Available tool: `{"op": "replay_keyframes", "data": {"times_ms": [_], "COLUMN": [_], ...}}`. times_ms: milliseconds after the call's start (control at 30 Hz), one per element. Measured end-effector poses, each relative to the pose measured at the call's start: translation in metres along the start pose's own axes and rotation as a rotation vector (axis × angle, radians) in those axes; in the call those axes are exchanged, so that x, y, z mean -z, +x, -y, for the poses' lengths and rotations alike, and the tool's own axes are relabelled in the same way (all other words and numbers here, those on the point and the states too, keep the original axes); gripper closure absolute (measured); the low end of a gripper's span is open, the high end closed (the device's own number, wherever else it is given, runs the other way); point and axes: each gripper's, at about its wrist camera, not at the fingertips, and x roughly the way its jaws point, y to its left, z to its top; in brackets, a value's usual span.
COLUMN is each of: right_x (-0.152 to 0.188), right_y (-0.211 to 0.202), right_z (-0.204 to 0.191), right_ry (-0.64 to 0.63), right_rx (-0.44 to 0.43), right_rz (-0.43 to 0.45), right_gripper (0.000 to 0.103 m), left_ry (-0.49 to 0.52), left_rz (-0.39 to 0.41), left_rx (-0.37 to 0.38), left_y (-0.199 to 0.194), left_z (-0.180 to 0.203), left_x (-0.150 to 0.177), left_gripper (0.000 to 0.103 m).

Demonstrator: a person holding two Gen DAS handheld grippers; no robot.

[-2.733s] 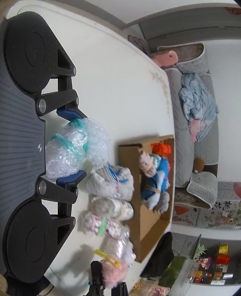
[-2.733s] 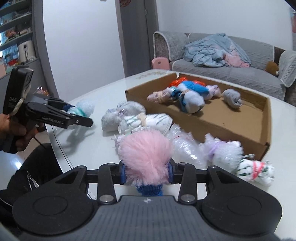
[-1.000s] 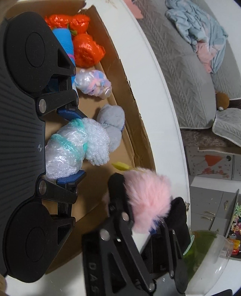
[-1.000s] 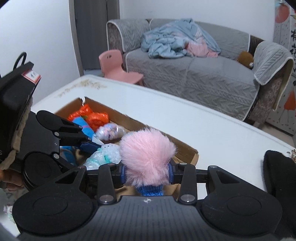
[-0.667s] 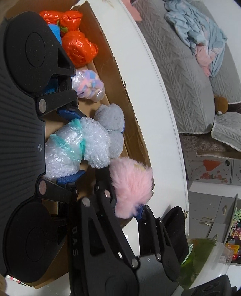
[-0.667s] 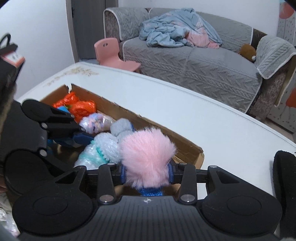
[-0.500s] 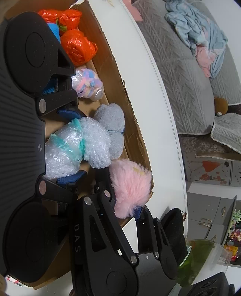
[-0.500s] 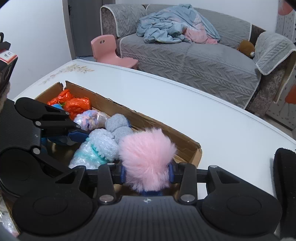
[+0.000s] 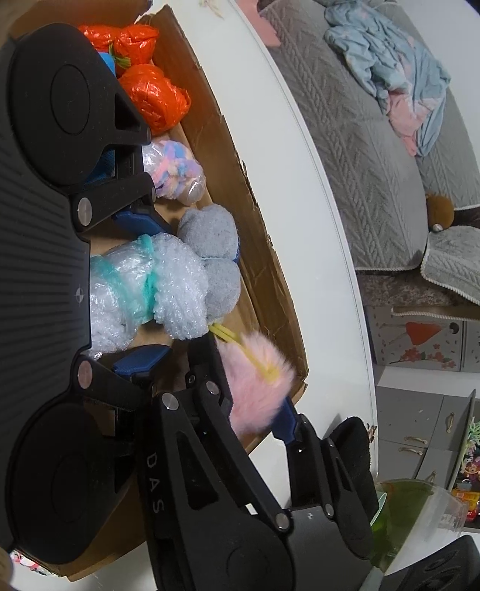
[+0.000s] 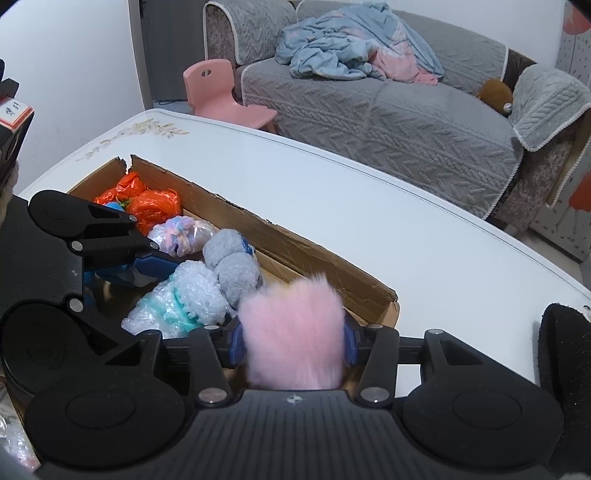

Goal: Organize objects
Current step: 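Carry both held items into the tray and open both tools, then move both tools back over the remaining pile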

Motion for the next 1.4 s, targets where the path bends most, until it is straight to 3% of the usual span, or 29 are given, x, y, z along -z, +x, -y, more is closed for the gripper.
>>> {"op": "replay_keyframes", "data": {"times_ms": [567,700,1400], "right_x": [-0.002,0.001,0.009], "right_y": [-0.012,-0.025,-0.057], "right_z": [-0.003,-0.007,-0.041], "right_ry": [0.003,0.009,-0.027], "right_rx": [0.006,0.009,-0.01], "right_rz": [0.014,0.037,0.061], "right_gripper": [0.055,0.051,0.045], "left_ry": [0.018,0.012,-0.06], "left_rz": [0.015,0.038,0.082], "left_rx": [0.011,0.023,-0.013], "left_y": [-0.021,-0.039,-0.106], "left_z": [0.005,0.005,-0.022], "left_x": [0.0,0.004,0.036], "left_gripper": [0.025,0.017,0.017]}}
